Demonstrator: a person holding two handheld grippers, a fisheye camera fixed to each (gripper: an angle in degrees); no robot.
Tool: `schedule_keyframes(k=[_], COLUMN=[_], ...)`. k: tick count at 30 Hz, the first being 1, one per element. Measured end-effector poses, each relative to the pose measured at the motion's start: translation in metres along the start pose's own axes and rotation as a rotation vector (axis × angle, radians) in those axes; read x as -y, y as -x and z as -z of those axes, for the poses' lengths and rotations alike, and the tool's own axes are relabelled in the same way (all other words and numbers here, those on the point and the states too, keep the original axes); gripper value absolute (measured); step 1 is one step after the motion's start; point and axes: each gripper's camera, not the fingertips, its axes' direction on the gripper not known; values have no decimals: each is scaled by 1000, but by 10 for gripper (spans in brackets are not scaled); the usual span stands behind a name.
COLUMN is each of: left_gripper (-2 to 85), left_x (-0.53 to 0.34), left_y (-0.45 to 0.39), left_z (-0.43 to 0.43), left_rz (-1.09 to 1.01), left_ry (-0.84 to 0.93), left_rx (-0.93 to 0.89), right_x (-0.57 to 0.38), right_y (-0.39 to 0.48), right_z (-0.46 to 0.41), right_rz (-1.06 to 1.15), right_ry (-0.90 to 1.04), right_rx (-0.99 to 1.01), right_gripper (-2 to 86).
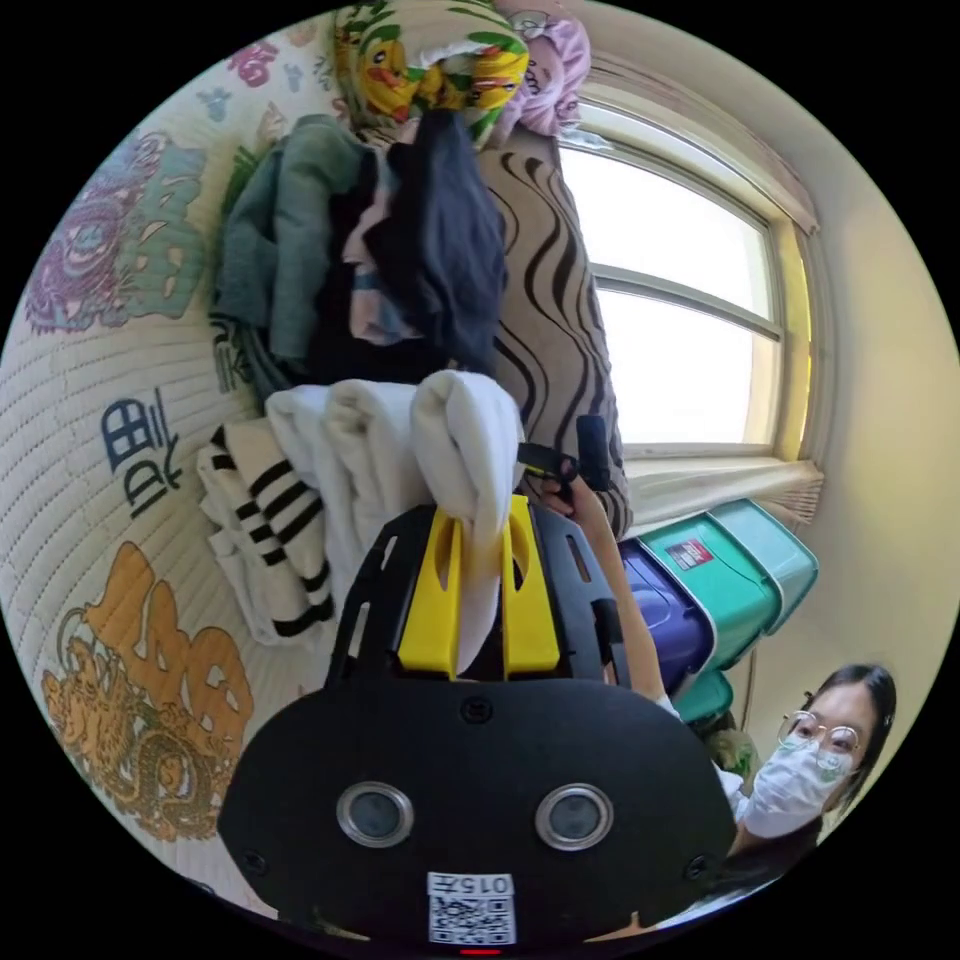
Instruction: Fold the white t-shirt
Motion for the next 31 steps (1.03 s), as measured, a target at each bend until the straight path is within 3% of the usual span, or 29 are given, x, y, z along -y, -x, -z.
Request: schedule_keyframes(k=[3, 8, 12, 16, 21, 23, 28, 31], left_gripper=[59, 38, 9, -1, -5, -4, 18, 63], left_x=[-14, -51, -89, -168, -305, -390, -569, -659], left_y=[7, -4, -31, -64, -106, -132, -193, -210], left_z=[21, 70, 103, 178, 324, 411, 553, 620], left_rz=[-24, -31, -107, -192, -281, -287, -218, -115], left_ry=[-28, -104, -80, -76, -245, -441, -884, -1094], left_rx=[10, 27, -17, 18, 279, 487, 1011, 1141], right_x=[-3, -33, -62, -95, -168, -203, -296, -316], right_y=[-13, 8, 65, 174, 331, 390, 541, 627], right_z=[-55, -79, -101, -156, -263, -316, -492, -591], right_rz=[-55, -107, -87, 100, 431, 552, 656, 855], right_ry=[4, -170, -214, -224, -340, -453, -945, -867], right_rx=[2, -72, -213, -428, -587, -623, -647, -489], right_gripper=[44, 17, -1, -5, -6, -6, -9, -9])
